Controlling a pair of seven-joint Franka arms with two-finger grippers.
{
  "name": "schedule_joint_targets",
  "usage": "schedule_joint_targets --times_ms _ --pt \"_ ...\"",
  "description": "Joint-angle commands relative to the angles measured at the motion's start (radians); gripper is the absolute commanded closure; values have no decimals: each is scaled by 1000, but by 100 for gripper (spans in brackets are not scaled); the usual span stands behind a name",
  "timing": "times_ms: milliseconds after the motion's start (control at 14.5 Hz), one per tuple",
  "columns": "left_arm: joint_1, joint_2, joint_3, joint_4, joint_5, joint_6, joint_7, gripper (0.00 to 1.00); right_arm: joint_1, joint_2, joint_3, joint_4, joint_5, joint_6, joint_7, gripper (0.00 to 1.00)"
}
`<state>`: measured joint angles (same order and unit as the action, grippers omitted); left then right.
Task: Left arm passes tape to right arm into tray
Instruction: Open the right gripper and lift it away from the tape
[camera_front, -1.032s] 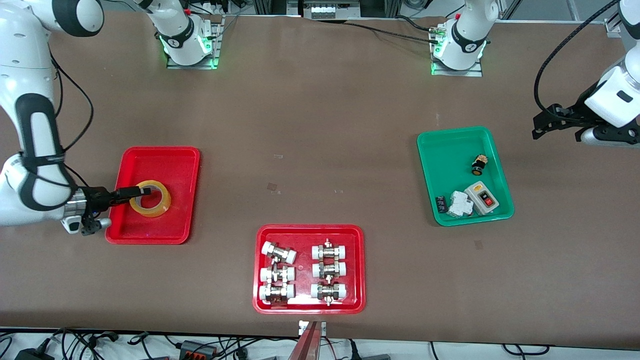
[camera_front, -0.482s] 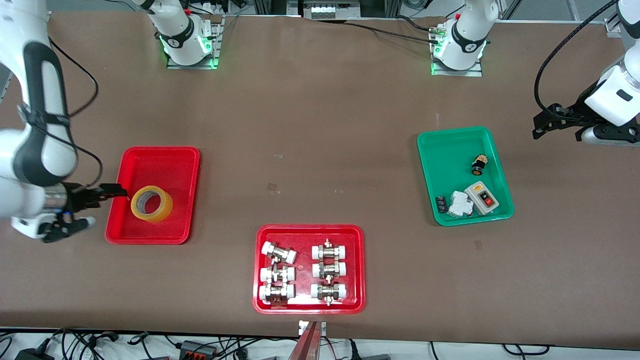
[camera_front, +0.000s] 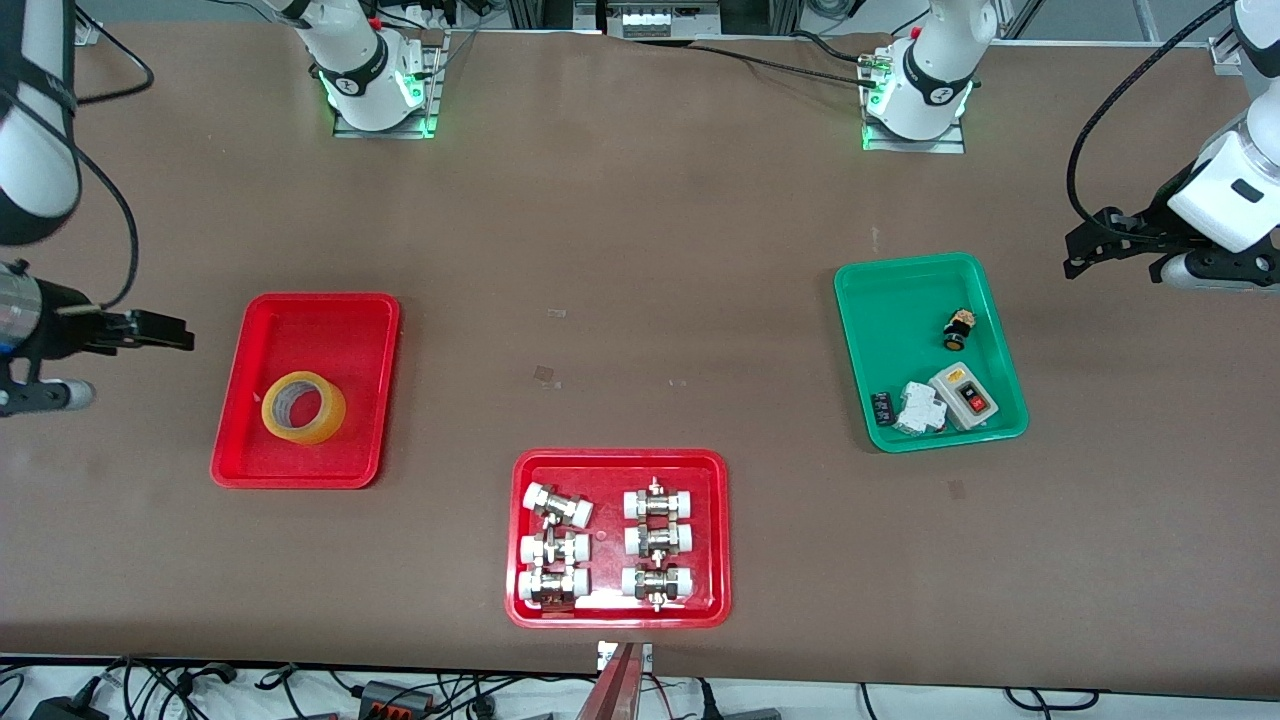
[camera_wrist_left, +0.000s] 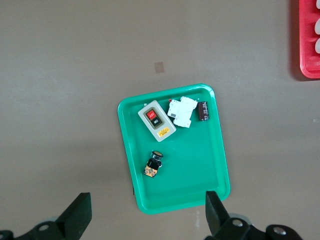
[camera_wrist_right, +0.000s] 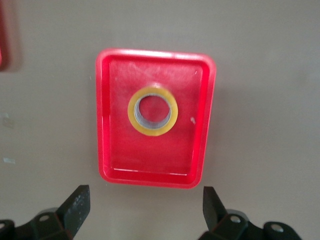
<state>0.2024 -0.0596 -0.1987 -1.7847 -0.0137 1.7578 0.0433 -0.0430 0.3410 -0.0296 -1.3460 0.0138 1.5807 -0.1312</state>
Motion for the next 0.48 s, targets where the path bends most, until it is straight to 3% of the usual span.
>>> schedule_joint_targets --times_ms 0,413 --pt "-3 -11 -4 -13 -15 12 -6 0 0 -4 0 134 -15 -56 21 0" --pt "-3 -11 -4 -13 -15 19 -8 0 8 -25 2 128 -5 1 44 0"
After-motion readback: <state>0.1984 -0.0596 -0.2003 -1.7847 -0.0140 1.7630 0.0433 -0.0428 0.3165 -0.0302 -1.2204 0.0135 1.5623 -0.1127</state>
